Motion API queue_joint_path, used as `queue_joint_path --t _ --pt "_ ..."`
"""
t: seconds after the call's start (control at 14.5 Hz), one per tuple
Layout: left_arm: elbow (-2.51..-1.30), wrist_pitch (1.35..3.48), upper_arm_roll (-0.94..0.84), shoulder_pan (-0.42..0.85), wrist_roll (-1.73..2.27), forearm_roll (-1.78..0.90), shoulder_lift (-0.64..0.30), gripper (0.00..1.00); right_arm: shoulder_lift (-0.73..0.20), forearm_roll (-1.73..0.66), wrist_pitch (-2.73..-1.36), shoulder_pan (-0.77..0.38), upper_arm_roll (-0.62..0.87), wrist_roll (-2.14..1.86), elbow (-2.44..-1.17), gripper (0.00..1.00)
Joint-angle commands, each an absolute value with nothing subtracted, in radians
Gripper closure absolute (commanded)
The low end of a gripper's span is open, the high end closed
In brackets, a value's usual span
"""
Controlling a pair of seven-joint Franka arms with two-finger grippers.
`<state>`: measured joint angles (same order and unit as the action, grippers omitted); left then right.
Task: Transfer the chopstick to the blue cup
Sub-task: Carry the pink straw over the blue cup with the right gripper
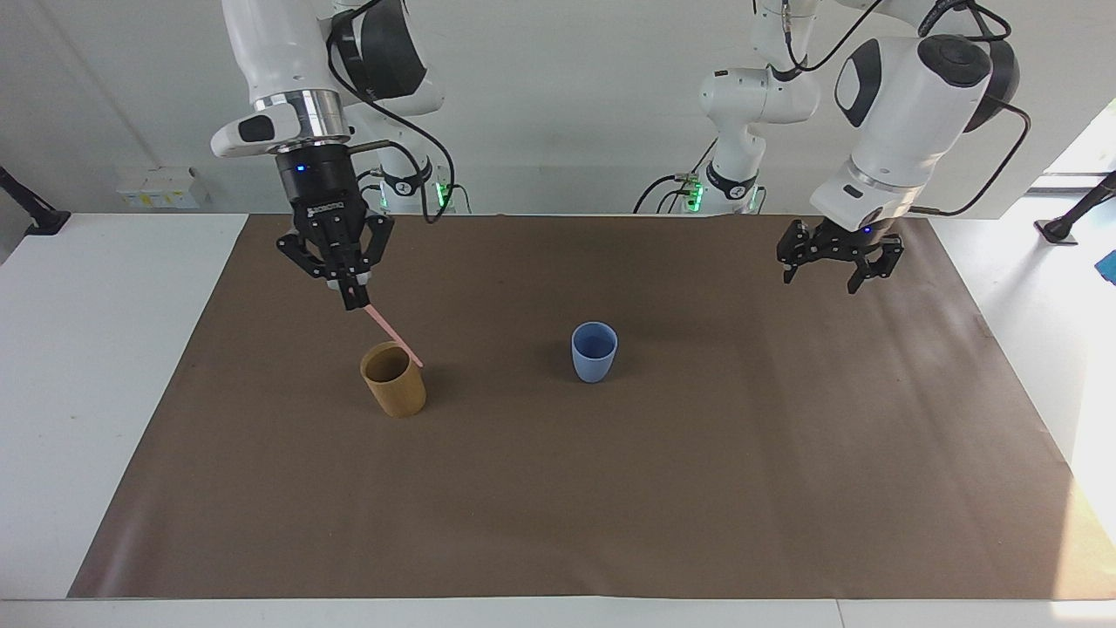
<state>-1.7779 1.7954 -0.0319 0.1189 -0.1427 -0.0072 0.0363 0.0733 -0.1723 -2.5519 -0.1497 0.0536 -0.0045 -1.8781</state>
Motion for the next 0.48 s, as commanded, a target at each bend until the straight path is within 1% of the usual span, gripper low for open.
queue_joint_path --t 0.0,0.07,0.14,0.21,0.41 --pt "-1.668 1.666 -0.044 0.089 -0.173 -0.011 0.046 0.0 0.106 -0.156 -2.534 -0.234 0.051 -0.014 -1.913 1.0" --pt "-1.628 1.622 -0.044 0.077 -0.189 -0.005 0.048 0.0 0.098 -0.156 -2.527 -0.268 0.052 0.001 -1.914 1.0" --pt "-1.6 1.594 -0.038 0.075 -0.204 -0.008 0.052 0.0 0.081 -0.156 -2.539 -0.323 0.051 0.033 -1.919 1.0" --pt "-1.585 1.565 -0.031 0.075 -0.204 -0.008 0.055 0.0 0.065 -0.156 -2.562 -0.353 0.051 0.044 -1.921 1.0" --pt "-1.588 1.569 -0.04 0.08 -0.195 -0.012 0.063 0.0 0.043 -0.146 -2.618 -0.437 0.051 0.049 -1.922 1.0"
